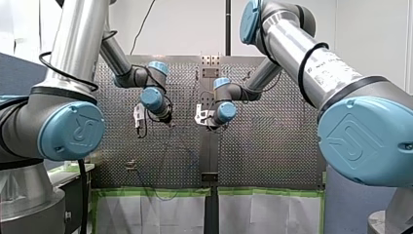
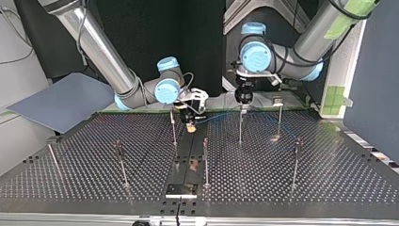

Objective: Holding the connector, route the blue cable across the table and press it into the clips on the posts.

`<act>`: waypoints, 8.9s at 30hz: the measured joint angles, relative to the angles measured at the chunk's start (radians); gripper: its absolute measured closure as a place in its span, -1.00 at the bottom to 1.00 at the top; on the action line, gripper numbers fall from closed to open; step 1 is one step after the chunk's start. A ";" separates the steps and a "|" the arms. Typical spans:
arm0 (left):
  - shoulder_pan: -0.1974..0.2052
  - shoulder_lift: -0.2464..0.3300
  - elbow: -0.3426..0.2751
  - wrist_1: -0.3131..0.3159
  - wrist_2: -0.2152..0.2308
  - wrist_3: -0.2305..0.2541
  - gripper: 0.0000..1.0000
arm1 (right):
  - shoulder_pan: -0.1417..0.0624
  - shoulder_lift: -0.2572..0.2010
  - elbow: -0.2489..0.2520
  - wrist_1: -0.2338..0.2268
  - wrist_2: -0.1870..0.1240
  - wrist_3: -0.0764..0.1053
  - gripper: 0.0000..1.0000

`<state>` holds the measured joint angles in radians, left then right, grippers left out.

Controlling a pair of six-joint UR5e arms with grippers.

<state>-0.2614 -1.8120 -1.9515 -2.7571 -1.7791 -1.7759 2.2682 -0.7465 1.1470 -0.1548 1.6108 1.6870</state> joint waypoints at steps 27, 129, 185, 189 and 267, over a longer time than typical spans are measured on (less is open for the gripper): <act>-0.075 -0.179 0.160 0.062 -0.057 -0.043 -1.00 | 0.000 0.000 0.000 0.000 0.000 0.002 1.00; -0.139 0.020 0.223 -0.064 -0.147 -0.044 1.00 | -0.015 -0.345 0.117 0.150 -0.017 0.011 1.00; -0.055 0.033 0.336 -0.018 -0.009 -0.068 1.00 | -0.091 -0.426 0.063 0.187 -0.212 0.038 1.00; -0.042 0.031 0.347 -0.005 0.016 -0.075 1.00 | -0.099 -0.425 0.060 0.186 -0.227 0.039 1.00; -0.085 0.078 0.405 -0.287 -0.011 -0.034 -1.00 | -0.204 -0.354 -0.007 0.158 -0.288 0.036 1.00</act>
<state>-0.3463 -1.7335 -1.5467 -3.0439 -1.7902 -1.8100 2.0638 -1.1003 1.1402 0.0035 1.3224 1.7226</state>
